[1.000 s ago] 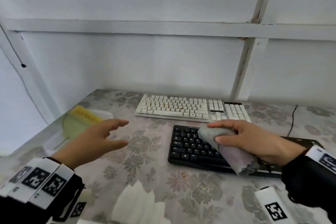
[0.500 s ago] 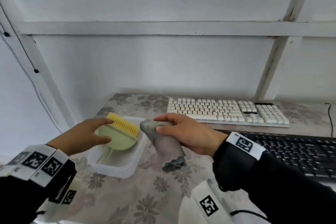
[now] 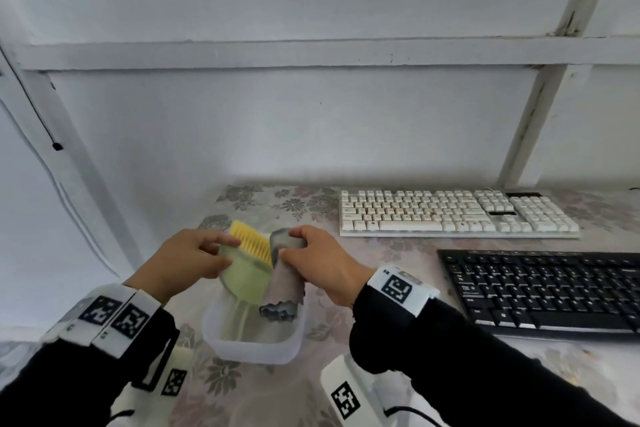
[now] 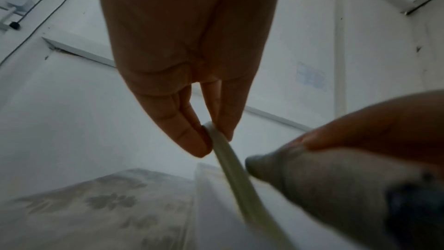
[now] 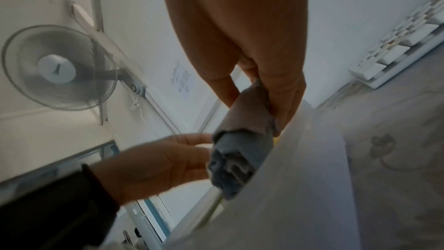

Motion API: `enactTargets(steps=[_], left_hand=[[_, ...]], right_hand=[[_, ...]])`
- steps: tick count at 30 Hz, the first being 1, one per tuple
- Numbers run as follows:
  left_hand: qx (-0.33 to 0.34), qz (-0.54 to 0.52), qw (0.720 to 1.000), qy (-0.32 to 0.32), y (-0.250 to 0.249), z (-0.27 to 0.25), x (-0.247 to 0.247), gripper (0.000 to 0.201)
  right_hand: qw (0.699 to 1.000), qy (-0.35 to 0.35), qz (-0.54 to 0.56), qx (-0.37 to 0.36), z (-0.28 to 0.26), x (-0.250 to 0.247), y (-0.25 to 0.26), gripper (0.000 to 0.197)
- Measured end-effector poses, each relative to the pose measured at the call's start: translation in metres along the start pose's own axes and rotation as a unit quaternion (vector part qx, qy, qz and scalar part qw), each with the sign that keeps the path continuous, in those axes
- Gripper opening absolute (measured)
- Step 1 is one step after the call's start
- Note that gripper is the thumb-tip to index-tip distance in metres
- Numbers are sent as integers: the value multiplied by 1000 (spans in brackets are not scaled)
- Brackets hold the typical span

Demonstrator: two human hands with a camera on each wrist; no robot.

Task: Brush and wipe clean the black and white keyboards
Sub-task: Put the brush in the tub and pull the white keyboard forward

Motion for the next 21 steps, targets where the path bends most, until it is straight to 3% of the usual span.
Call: enactTargets(steps=[5,10,13,17,21], left_hand=[[37,-17,998,-50,-19,-6,-17,27],[84,-39,990,-108,-36,-12,-39,27],[98,-62,987,-111,-39,-13,-44,27],[105,-98,985,-92,-37,-13,-37,28],[104,-123,984,-74,-33,-11,-30,27]], right_hand=[[975,-47,-219,2,3,2,4,37],[957,11,-289,14,7,19,10,29],[942,35,-332,33,10,27,9,24],[886,25,-463,6,10,37,9,15],[829,-31,-556,-49,1,28,15,26]])
Point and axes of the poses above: each hand's wrist, its own z-axis towards the middle knuckle, its own x-axis out of the palm, y = z × x, the point moved 5 cm from there along z, towards the middle knuckle, and after that the axes turned 8 degrees about y, right-handed, at the moved point
